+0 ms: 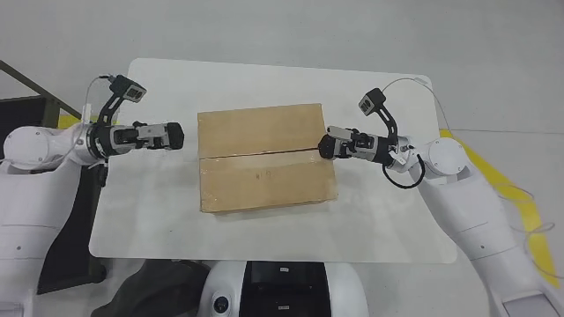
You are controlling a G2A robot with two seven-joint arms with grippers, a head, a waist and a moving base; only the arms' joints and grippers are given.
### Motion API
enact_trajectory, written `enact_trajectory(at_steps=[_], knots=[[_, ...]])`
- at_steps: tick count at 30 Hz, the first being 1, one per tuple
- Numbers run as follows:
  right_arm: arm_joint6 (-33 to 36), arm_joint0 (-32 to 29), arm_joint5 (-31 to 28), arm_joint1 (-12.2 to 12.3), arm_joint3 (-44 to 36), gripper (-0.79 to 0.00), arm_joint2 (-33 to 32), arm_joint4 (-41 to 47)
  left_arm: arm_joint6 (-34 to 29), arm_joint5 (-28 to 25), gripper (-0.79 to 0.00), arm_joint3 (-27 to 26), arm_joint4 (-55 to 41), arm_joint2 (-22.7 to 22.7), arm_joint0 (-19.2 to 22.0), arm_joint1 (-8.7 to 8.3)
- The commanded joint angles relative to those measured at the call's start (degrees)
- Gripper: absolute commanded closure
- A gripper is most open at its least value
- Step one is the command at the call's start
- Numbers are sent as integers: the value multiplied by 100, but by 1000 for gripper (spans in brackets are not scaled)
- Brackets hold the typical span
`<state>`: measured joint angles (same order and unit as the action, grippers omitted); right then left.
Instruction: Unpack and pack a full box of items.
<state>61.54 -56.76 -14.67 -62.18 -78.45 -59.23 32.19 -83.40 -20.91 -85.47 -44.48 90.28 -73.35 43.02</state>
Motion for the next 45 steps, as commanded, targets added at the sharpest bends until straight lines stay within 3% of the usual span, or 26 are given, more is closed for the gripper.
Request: enact_trajectory(at_steps=[1,5,9,18,28,45], knots=[[0,0,0,0,0,-785,0,0,37,-36,-785,-314,58,88,-255,-13],[0,0,0,0,0,-785,0,0,61,-62,-785,-871,217,93,-604,-31],[0,0,0,0,0,-785,0,0,-127,127,-785,-1245,424,-191,-603,-57],[0,0,0,0,0,-785,0,0,-460,460,-785,-1630,907,-1148,-163,-160],[0,0,0,0,0,-785,0,0,-460,461,-785,-1454,991,-2187,547,-384],[0,0,0,0,0,-785,0,0,-460,461,-785,-1454,991,-2187,547,-384]])
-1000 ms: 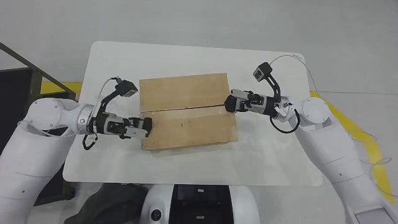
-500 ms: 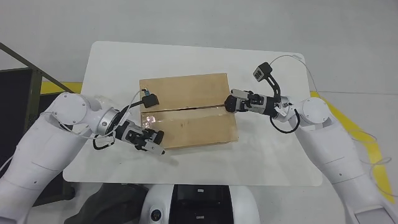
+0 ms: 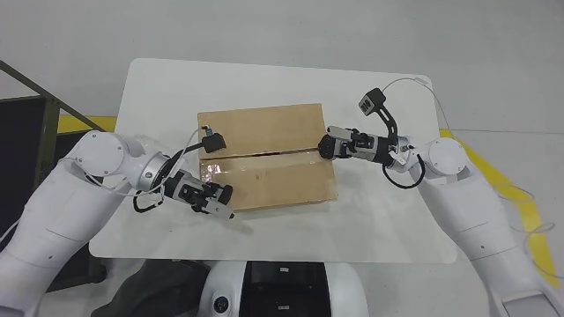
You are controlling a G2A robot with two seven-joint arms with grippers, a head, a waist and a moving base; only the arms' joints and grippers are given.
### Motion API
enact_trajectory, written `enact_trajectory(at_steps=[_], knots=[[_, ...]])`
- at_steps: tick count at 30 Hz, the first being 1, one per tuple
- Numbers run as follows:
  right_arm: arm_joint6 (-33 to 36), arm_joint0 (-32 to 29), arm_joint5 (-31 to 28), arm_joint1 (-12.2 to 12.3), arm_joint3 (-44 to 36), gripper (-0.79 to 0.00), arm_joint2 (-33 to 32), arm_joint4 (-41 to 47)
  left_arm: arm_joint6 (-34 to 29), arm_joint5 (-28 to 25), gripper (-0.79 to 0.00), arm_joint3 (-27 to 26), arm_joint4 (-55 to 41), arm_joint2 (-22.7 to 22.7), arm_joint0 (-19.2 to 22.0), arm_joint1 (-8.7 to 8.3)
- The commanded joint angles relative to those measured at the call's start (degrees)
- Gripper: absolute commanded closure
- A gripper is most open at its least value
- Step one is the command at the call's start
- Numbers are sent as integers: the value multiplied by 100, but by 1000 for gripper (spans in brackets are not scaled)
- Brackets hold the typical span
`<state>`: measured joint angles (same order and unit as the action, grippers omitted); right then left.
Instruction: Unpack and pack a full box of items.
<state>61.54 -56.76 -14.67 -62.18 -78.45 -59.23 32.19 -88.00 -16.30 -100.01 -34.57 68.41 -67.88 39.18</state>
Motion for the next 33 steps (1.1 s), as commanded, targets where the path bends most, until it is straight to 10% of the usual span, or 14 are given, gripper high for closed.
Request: enact_trajectory(at_steps=[1,15,33], knots=[[0,0,0,0,0,-785,0,0,0,0,-785,0,0,0,0,0],[0,0,0,0,0,-785,0,0,55,-53,-785,-833,-1391,799,-1234,-88],[0,0,0,0,0,-785,0,0,412,382,-785,-923,-151,1164,-2370,-184]])
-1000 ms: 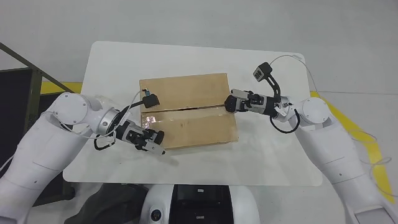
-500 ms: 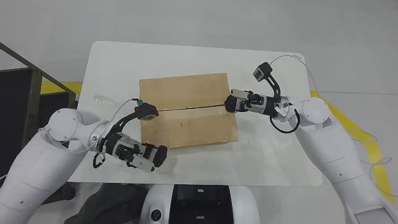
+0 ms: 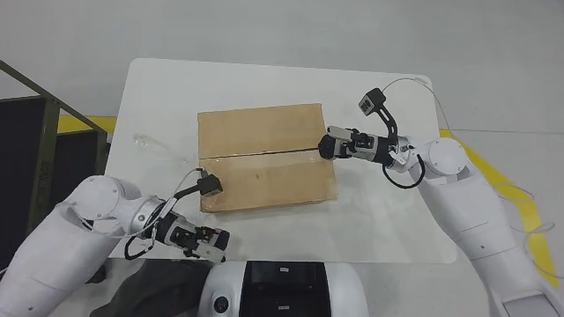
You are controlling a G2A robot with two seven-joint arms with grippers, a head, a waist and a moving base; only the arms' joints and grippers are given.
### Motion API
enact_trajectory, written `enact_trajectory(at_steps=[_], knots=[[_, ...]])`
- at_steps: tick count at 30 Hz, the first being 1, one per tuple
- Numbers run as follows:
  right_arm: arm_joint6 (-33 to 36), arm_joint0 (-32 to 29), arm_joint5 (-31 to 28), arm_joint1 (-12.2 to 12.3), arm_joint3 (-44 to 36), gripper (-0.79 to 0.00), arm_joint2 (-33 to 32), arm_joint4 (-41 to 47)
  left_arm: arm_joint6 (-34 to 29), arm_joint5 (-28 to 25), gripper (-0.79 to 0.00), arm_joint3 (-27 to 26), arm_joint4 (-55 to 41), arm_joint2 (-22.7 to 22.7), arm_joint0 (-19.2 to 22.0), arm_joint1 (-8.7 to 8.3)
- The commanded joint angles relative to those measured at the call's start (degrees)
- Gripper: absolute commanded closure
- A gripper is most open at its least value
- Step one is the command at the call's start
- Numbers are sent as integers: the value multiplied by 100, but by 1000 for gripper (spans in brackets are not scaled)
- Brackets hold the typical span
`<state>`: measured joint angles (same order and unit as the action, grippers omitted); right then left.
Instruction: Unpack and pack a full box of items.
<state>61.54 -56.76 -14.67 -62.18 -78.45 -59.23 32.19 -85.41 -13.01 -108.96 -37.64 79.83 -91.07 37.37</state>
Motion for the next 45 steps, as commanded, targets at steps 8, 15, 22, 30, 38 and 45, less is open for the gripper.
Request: enact_trajectory(at_steps=[8,15,22,30,38,45], knots=[[0,0,0,0,0,-785,0,0,685,554,-785,-188,772,-47,-164,6],[0,0,0,0,0,-785,0,0,1264,349,-785,-106,746,22,-181,52],[0,0,0,0,0,-785,0,0,1526,465,-785,29,684,-104,106,114],[0,0,0,0,0,-785,0,0,1894,424,-785,64,741,-192,257,182],[0,0,0,0,0,-785,0,0,1579,392,-785,-31,755,-283,296,211],[0,0,0,0,0,-785,0,0,644,-139,-785,-8,-4,55,88,179]])
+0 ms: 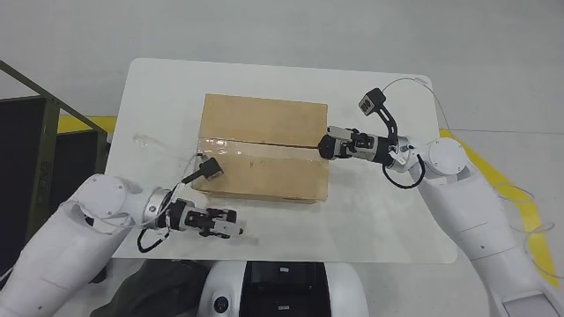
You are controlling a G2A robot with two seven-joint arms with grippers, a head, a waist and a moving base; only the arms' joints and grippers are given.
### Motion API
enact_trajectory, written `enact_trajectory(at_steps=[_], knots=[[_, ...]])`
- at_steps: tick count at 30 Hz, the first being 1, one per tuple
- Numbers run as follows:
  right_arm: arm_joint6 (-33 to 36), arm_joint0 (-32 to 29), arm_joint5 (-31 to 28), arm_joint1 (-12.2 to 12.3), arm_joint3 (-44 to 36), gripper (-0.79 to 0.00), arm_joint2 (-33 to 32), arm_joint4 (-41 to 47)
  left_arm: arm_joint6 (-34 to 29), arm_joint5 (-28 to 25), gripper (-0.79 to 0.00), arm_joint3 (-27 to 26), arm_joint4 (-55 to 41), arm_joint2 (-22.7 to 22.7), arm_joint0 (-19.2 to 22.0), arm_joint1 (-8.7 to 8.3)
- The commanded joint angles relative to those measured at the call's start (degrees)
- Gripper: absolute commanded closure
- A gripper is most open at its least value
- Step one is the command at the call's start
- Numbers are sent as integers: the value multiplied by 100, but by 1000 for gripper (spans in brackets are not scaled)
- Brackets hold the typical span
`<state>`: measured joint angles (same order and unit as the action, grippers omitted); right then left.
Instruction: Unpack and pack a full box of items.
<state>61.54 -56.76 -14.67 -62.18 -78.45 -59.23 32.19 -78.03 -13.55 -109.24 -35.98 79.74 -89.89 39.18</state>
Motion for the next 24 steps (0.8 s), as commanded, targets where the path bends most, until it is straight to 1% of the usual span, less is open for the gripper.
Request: enact_trajectory(at_steps=[1,5,8,10,12,16,18,21,24], knots=[[0,0,0,0,0,-785,0,0,-153,-181,-785,55,-351,138,-58,-1],[0,0,0,0,0,-785,0,0,-395,-585,-785,194,-1008,446,-147,8],[0,0,0,0,0,-785,0,0,-274,-876,-785,298,-1286,773,-252,16],[0,0,0,0,0,-785,0,0,-12,-1096,-785,377,-1463,1030,-347,30],[0,0,0,0,0,-785,0,0,-54,-1216,-785,360,-1736,1182,-442,44],[0,0,0,0,0,-785,0,0,75,-1345,-785,445,-2362,1452,-505,97],[0,0,0,0,0,-785,0,0,212,-1482,-785,569,-2585,1572,-534,138],[0,0,0,0,0,-785,0,0,552,-1822,-785,760,-2672,1700,-627,203],[0,0,0,0,0,-785,0,0,1157,-2092,-785,861,-2528,1784,-710,263]])
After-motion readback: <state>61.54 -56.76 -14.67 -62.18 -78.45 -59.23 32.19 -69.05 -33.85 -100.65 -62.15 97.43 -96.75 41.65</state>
